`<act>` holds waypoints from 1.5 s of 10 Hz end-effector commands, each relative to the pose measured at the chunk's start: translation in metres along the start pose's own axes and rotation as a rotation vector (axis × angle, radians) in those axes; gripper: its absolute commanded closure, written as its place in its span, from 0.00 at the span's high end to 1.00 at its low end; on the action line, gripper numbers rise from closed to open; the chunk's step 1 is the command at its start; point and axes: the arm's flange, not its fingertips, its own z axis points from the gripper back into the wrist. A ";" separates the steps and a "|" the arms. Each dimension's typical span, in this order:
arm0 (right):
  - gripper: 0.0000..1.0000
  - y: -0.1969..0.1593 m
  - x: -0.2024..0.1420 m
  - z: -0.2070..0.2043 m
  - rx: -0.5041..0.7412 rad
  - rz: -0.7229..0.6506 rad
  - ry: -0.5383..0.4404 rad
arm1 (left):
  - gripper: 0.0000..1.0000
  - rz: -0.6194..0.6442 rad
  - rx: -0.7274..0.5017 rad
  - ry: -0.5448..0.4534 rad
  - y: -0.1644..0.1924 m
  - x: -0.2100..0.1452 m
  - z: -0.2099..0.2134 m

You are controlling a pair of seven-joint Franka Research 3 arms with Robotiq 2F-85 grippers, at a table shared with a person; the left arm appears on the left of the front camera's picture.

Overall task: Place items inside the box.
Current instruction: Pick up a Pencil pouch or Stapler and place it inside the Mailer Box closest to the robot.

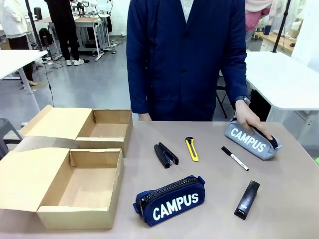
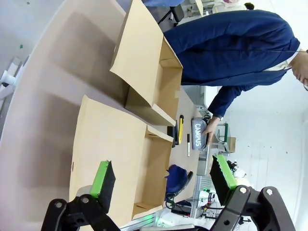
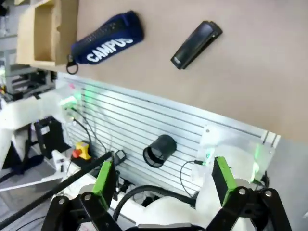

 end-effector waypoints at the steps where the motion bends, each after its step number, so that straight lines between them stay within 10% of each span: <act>1: 1.00 -0.008 0.011 0.001 0.102 -0.129 -0.021 | 1.00 -0.023 -0.023 -0.006 0.000 0.001 0.000; 3: 1.00 -0.003 0.002 0.000 0.024 -0.035 -0.003 | 1.00 -0.023 -0.023 -0.006 0.000 0.001 0.000; 6: 1.00 0.072 0.030 -0.092 -0.104 -0.731 0.226 | 1.00 -0.023 -0.023 -0.006 0.000 0.001 0.000; 9: 1.00 0.053 0.051 -0.170 -0.313 -1.156 0.130 | 1.00 -0.023 -0.023 -0.006 0.000 0.001 0.000; 10: 1.00 0.045 0.054 -0.171 -0.339 -1.183 0.053 | 1.00 -0.023 -0.023 -0.006 0.000 0.001 0.000; 11: 1.00 0.075 0.062 -0.143 -0.268 -0.837 0.101 | 1.00 -0.023 -0.023 -0.006 0.000 0.001 0.000; 15: 1.00 0.041 0.085 -0.177 -0.360 -0.949 0.103 | 1.00 -0.023 -0.023 -0.006 0.000 0.001 0.000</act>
